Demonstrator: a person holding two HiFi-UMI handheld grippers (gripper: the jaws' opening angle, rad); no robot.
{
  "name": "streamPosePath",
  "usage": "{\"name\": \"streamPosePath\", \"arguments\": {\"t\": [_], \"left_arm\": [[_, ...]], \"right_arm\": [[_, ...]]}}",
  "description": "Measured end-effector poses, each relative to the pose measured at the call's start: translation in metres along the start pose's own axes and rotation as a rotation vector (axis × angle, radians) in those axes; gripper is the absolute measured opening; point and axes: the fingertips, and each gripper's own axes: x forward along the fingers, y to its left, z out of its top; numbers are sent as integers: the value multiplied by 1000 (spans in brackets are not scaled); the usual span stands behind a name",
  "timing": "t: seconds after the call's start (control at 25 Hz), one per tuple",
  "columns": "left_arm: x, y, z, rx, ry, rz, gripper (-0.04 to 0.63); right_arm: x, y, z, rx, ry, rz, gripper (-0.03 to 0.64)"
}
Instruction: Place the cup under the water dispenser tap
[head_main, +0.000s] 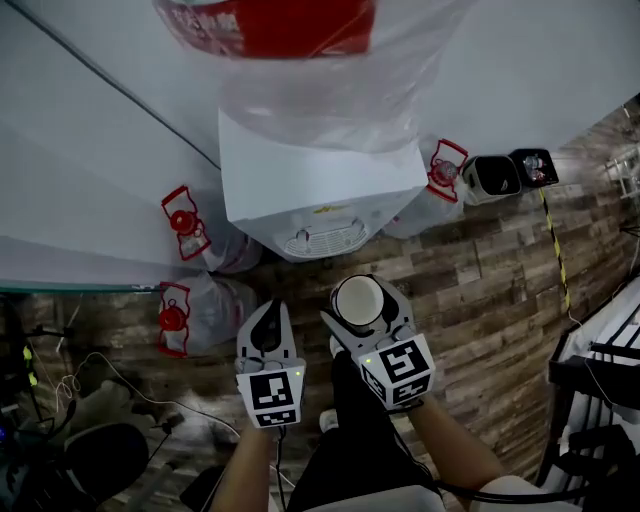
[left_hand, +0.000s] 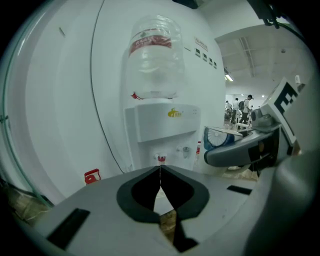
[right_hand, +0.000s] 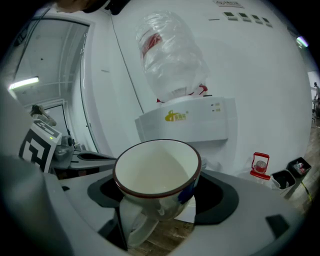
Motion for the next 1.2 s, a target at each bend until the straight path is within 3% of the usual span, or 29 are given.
{"name": "streamPosePath", "arguments": {"t": [0.36,1.2], "left_arm": [[59,18,-55,-8,19,8,51],[135,39,-93,-33,11,30,51]], "right_arm": [[69,-23,-46,-27,9,-4,377],[156,-49,-103,-68,35,6,377]]}}
